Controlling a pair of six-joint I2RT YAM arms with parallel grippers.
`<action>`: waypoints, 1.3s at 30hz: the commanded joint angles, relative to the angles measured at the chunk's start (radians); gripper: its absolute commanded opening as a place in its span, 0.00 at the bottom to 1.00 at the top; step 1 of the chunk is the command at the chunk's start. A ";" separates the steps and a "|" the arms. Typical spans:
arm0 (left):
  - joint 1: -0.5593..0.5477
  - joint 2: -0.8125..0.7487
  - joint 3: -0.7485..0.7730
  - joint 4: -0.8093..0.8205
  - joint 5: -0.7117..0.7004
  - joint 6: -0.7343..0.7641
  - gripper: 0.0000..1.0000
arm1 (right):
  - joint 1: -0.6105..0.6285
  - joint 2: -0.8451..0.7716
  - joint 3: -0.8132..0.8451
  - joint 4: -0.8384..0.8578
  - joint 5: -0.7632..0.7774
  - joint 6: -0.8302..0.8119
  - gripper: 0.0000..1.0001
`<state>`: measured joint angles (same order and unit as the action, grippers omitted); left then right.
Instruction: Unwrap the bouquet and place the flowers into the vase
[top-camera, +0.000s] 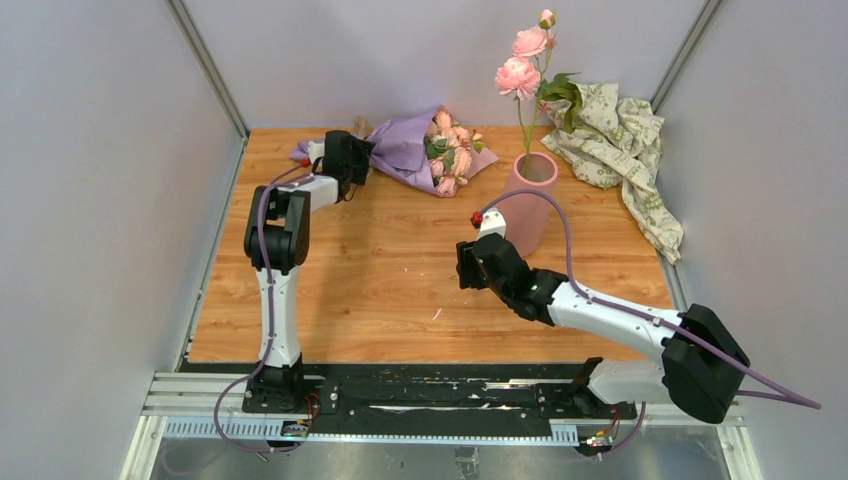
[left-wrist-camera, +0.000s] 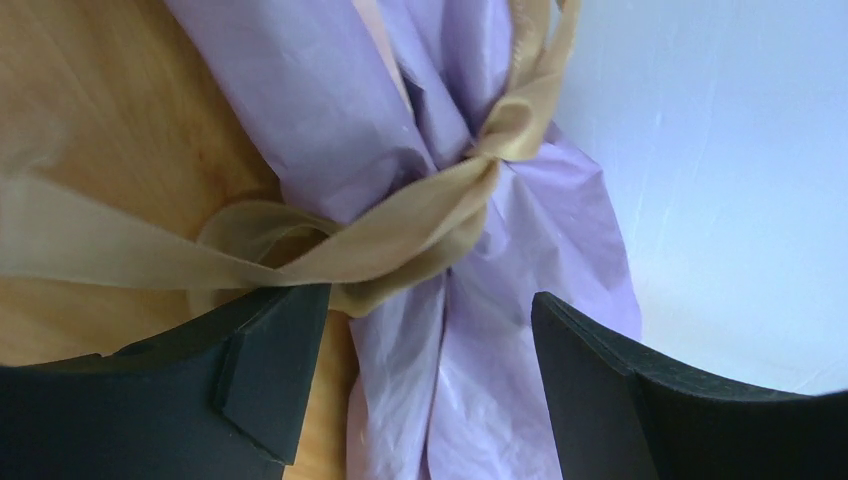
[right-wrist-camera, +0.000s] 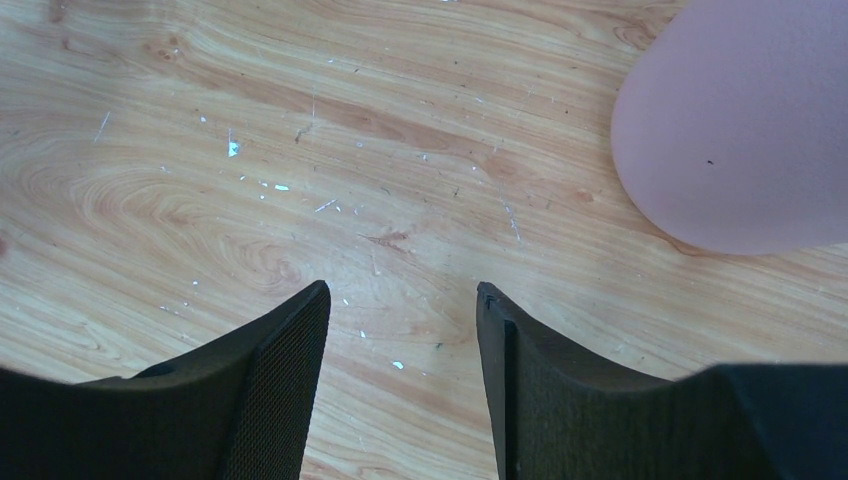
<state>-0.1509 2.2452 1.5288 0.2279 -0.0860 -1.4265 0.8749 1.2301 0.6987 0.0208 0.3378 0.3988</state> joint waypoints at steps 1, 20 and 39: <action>0.004 0.077 0.058 0.016 -0.010 -0.053 0.77 | 0.010 0.012 0.033 -0.005 0.035 -0.013 0.59; 0.020 -0.217 -0.238 0.092 0.015 0.119 0.00 | 0.001 0.085 0.039 0.037 -0.017 -0.022 0.57; 0.012 -0.813 -0.815 -0.099 -0.021 0.306 0.70 | 0.064 0.254 0.153 0.135 -0.224 -0.014 0.52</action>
<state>-0.1379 1.4883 0.7383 0.2001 -0.1173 -1.2121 0.8902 1.4681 0.8192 0.1413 0.1570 0.3756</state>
